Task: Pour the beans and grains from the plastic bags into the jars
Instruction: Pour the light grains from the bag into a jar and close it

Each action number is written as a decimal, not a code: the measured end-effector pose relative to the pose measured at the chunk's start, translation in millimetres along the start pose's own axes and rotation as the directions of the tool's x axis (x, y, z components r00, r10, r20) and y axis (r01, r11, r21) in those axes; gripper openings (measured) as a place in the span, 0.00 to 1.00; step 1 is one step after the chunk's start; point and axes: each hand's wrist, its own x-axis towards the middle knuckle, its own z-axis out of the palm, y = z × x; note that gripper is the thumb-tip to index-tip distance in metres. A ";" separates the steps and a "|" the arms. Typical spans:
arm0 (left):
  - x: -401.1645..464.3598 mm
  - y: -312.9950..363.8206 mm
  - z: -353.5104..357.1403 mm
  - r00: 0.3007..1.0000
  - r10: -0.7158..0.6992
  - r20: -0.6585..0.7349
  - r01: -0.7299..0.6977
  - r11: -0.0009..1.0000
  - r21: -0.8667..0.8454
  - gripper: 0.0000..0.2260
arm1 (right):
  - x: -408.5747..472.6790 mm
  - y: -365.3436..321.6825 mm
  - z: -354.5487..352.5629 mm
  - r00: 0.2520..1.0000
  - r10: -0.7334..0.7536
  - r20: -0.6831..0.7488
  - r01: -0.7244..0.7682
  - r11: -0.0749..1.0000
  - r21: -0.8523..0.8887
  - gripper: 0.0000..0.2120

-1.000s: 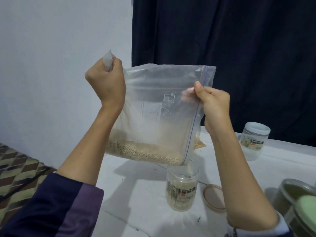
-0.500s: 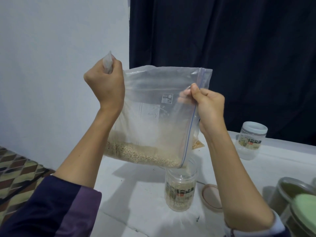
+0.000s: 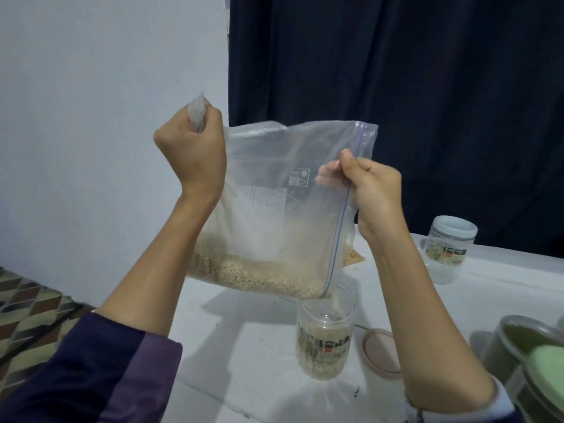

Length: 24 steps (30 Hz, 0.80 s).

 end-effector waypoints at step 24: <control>-7.9 2.4 0.6 0.995 0.068 0.066 -0.071 0.997 0.032 0.20 | -2.7 0.4 -9.3 1.000 0.005 -0.002 -0.005 0.999 -0.049 0.14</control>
